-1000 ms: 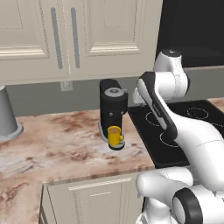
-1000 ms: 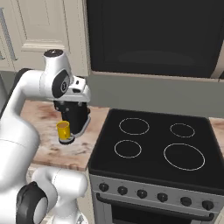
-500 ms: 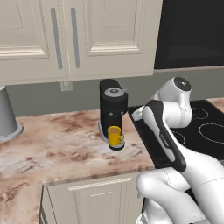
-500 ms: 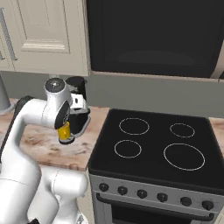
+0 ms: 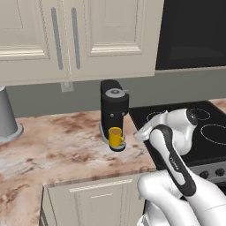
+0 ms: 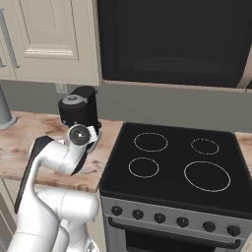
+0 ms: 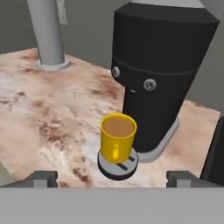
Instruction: Pick up the brewed coffee from the coffee machine and place it next to the breakfast plate on the dining counter.
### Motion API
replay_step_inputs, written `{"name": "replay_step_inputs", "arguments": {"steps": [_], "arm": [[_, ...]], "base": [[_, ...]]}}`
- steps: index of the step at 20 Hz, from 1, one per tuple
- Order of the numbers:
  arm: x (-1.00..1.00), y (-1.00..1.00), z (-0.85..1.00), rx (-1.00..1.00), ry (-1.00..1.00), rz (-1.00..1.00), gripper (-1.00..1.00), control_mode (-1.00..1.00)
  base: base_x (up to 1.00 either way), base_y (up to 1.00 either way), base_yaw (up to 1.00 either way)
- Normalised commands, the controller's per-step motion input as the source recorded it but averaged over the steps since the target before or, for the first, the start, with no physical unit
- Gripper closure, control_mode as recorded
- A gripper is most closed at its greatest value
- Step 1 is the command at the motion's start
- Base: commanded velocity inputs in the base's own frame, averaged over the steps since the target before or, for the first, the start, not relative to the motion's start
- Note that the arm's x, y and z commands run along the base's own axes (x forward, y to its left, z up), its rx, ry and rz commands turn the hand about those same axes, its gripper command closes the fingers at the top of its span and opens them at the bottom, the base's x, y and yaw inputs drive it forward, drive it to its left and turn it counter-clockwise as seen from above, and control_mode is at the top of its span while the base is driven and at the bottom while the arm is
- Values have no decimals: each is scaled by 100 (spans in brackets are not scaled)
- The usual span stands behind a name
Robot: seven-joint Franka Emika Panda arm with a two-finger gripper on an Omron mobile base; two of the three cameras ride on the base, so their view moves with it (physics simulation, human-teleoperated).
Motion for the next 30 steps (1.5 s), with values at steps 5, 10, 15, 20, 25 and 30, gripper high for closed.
{"name": "replay_step_inputs", "arguments": {"steps": [5,10,15,20,25,30], "arm": [[6,0,-42,6,-13,35,-100,-100],[19,1,-42,2,-14,27,-100,-100],[20,16,-47,1,-6,19,-100,-100],[1,32,-32,4,0,8,-100,-100],[0,33,-21,5,0,7,-100,-100],[0,25,-20,2,1,3,-100,-100]], "base": [[0,0,0],[0,0,0],[0,0,0],[0,0,0],[0,0,0],[0,0,0]]}}
